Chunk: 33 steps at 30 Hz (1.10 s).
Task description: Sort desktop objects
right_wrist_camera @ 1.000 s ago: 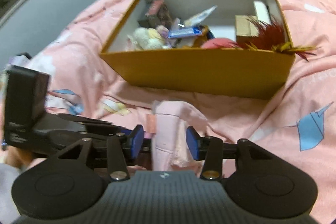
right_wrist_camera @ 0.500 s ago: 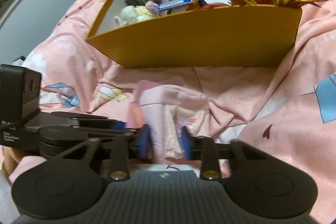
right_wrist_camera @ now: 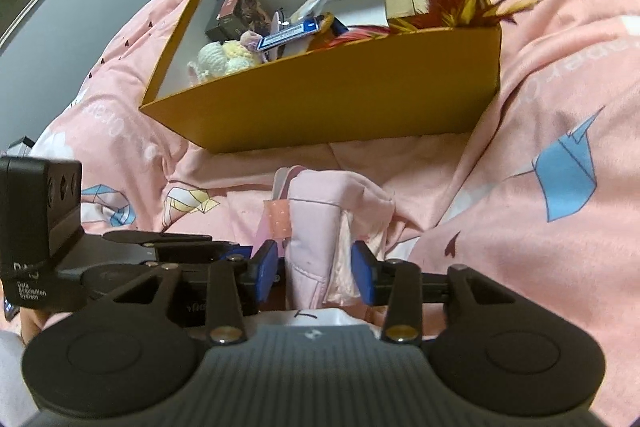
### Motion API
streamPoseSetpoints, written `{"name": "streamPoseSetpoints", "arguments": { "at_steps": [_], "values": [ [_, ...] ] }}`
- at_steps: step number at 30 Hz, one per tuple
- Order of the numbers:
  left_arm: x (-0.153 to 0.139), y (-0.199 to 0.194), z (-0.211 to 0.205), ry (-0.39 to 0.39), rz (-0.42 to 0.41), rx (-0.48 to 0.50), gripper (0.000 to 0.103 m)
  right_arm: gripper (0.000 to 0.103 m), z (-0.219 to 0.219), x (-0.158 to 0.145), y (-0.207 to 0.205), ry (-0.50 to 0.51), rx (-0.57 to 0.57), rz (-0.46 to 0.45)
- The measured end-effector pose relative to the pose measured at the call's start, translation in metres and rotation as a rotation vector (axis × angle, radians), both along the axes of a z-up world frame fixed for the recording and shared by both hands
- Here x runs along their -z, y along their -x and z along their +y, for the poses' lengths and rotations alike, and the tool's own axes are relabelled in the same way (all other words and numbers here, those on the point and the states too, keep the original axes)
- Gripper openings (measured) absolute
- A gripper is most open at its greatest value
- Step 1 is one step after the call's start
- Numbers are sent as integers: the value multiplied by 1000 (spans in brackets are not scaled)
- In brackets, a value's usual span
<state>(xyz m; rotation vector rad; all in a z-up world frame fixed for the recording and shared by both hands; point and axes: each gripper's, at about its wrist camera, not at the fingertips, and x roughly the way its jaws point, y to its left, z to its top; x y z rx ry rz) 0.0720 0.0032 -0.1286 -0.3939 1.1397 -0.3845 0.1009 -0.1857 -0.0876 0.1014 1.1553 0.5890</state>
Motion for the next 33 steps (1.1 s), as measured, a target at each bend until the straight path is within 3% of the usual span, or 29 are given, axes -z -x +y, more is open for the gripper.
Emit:
{"name": "streamPoseSetpoints", "arguments": {
  "at_steps": [1,4,11,22,33],
  "values": [
    [1,0,0,1,2,0,26,44,-1,2,-2,-10,12,16],
    [-2,2,-4,-26,-13,19,26,59,-1,7,-6,-50,29,63],
    [-1,2,-4,-30,-9,19,26,57,10,17,-8,16,42,69],
    [-5,5,2,-45,-14,-20,25,27,-9,13,-1,-8,68,35],
    [-58,16,19,-36,-194,-64,24,25,-18,-54,11,-61,-43,-179]
  ]
}}
